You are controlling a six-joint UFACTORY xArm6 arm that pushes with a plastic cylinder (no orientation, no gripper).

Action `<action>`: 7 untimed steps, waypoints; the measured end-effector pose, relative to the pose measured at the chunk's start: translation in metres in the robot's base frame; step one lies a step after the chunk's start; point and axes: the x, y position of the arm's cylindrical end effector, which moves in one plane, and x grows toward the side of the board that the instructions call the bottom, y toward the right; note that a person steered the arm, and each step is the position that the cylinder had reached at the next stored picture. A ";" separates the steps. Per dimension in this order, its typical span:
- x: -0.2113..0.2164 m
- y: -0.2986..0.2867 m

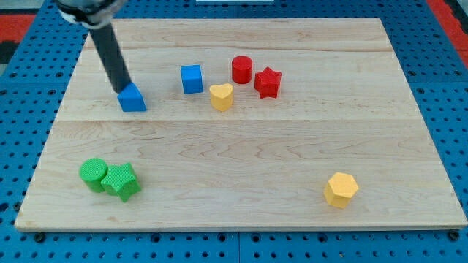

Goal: Move the blue triangle diagonally to the yellow heart

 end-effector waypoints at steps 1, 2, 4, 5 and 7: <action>-0.016 -0.054; 0.003 -0.050; 0.035 0.013; 0.032 0.012; -0.011 0.012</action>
